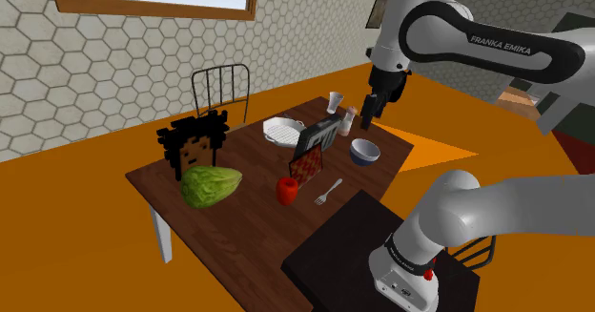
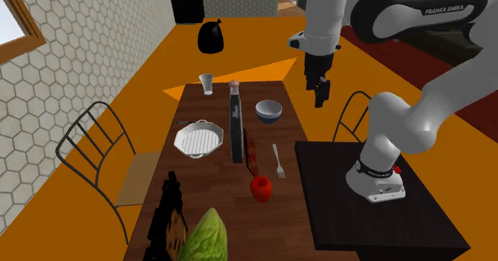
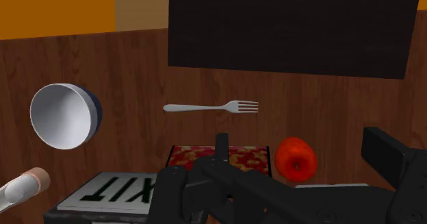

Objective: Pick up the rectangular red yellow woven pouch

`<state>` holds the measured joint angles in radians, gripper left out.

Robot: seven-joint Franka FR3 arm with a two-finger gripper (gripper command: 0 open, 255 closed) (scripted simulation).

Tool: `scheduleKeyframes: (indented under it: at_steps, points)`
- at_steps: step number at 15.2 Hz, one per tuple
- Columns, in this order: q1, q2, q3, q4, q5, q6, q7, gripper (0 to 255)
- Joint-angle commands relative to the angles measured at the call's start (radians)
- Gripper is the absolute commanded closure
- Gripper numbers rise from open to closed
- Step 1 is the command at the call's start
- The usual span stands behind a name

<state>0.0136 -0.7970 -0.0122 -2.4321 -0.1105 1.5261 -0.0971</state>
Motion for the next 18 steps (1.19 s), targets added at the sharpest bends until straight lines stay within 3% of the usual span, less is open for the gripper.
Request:
scheduleKeyframes:
  at_steps: [1, 9, 18]
  points:
    - [0.000, 0.000, 0.000, 0.000, 0.000, 0.000, 0.000, 0]
    - [-0.099, 0.271, 0.165, -0.007, 0.033, 0.217, 0.456, 0]
    - [-0.209, 0.662, 0.257, 0.129, -0.046, 0.377, 0.965, 0]
